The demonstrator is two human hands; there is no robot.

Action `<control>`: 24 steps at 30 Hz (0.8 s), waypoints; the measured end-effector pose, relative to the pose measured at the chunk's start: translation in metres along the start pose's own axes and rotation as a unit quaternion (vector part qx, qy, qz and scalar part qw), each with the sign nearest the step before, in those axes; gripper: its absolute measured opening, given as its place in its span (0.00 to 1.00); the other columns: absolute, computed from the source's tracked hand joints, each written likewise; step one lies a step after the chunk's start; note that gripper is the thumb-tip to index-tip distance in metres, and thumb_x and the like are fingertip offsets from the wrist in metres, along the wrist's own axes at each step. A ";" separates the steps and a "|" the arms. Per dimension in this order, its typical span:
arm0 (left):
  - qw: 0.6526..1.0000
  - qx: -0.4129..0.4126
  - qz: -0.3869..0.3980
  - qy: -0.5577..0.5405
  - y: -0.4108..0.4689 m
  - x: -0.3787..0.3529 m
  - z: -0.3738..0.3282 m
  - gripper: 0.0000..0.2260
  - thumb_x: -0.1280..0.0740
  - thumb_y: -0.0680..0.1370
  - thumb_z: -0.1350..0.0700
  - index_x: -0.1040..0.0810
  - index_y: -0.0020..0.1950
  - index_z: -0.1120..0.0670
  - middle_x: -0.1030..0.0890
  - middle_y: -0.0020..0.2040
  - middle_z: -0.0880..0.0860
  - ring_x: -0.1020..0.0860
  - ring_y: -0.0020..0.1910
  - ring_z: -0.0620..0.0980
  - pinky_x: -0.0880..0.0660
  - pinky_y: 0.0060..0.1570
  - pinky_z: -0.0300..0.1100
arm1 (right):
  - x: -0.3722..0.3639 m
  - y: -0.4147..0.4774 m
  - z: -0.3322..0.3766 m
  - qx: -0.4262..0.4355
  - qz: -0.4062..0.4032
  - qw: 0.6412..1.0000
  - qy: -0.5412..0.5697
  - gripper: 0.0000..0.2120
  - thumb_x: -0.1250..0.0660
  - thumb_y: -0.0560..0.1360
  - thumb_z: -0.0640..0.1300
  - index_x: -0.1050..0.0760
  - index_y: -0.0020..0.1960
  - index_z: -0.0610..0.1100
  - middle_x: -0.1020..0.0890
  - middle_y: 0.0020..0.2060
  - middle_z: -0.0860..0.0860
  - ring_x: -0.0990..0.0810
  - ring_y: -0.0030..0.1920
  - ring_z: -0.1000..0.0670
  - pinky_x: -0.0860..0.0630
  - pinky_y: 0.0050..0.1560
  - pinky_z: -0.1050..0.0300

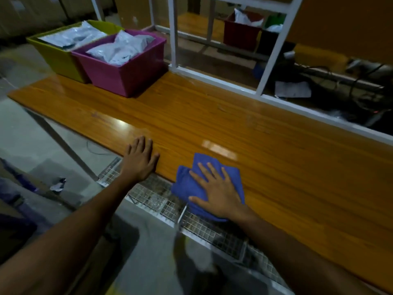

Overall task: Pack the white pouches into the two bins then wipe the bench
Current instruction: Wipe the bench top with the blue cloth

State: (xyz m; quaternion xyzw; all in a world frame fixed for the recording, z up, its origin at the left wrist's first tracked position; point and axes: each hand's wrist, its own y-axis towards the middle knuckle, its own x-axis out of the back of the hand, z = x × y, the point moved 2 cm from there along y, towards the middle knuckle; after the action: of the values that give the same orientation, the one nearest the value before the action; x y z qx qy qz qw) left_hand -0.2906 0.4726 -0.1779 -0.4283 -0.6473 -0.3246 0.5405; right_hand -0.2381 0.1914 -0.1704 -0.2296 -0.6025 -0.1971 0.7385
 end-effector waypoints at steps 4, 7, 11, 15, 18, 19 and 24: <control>1.000 -0.018 0.002 -0.008 -0.013 0.005 -0.003 0.35 0.60 0.78 0.36 0.54 0.79 0.55 0.55 0.79 0.59 0.57 0.78 0.57 0.57 0.75 0.54 | 0.013 -0.009 -0.056 -0.138 -0.034 0.990 -0.009 0.38 0.60 0.72 0.76 0.50 0.77 0.60 0.49 0.79 0.52 0.53 0.78 0.46 0.55 0.74 0.38; 1.000 -0.017 0.004 -0.001 -0.016 0.006 -0.002 0.34 0.60 0.79 0.37 0.55 0.79 0.54 0.56 0.79 0.58 0.58 0.78 0.56 0.58 0.74 0.53 | 0.013 0.012 -0.047 -0.282 -0.070 0.957 0.005 0.34 0.52 0.77 0.70 0.48 0.78 0.55 0.48 0.78 0.46 0.52 0.78 0.42 0.52 0.73 0.33; 1.000 0.002 -0.017 -0.020 -0.012 0.006 0.004 0.31 0.57 0.80 0.38 0.50 0.80 0.52 0.52 0.80 0.56 0.55 0.78 0.56 0.57 0.75 0.55 | 0.008 0.057 0.022 -0.112 -0.039 0.993 0.007 0.37 0.60 0.74 0.72 0.50 0.78 0.56 0.51 0.79 0.47 0.55 0.78 0.42 0.56 0.72 0.31; 0.995 0.082 -0.044 -0.035 0.008 0.010 0.027 0.32 0.56 0.80 0.37 0.49 0.79 0.54 0.51 0.80 0.57 0.54 0.78 0.57 0.56 0.75 0.56 | 0.015 0.093 0.027 0.036 -0.006 0.999 0.004 0.45 0.70 0.66 0.78 0.53 0.78 0.60 0.54 0.79 0.52 0.59 0.78 0.46 0.60 0.74 0.34; 0.989 0.126 -0.064 -0.053 0.020 0.013 0.042 0.31 0.53 0.81 0.38 0.47 0.78 0.55 0.50 0.79 0.59 0.53 0.78 0.59 0.55 0.75 0.57 | 0.020 0.136 -0.001 -0.069 -0.031 0.997 0.008 0.37 0.58 0.74 0.73 0.53 0.78 0.57 0.53 0.79 0.50 0.57 0.78 0.45 0.57 0.73 0.33; 0.984 0.147 -0.077 -0.065 0.021 0.015 0.047 0.31 0.52 0.81 0.38 0.46 0.78 0.56 0.49 0.79 0.59 0.53 0.78 0.59 0.55 0.75 0.57 | 0.021 0.151 -0.005 -0.115 -0.036 0.993 0.019 0.36 0.56 0.75 0.72 0.53 0.78 0.56 0.52 0.79 0.48 0.56 0.78 0.43 0.56 0.73 0.32; 0.958 0.246 -0.120 -0.082 0.031 0.022 0.073 0.30 0.50 0.82 0.40 0.46 0.78 0.55 0.49 0.79 0.59 0.54 0.78 0.58 0.55 0.75 0.58 | 0.014 0.193 0.063 -0.026 -0.042 0.999 0.012 0.35 0.54 0.76 0.70 0.52 0.78 0.54 0.51 0.79 0.45 0.55 0.78 0.41 0.58 0.72 0.31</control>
State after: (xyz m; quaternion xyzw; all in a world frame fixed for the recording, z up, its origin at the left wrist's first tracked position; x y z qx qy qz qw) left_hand -0.2943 0.5549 -0.1725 -0.2265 -0.7960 -0.1815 0.5311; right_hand -0.1760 0.3848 -0.1652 -0.2212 -0.5976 -0.2464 0.7302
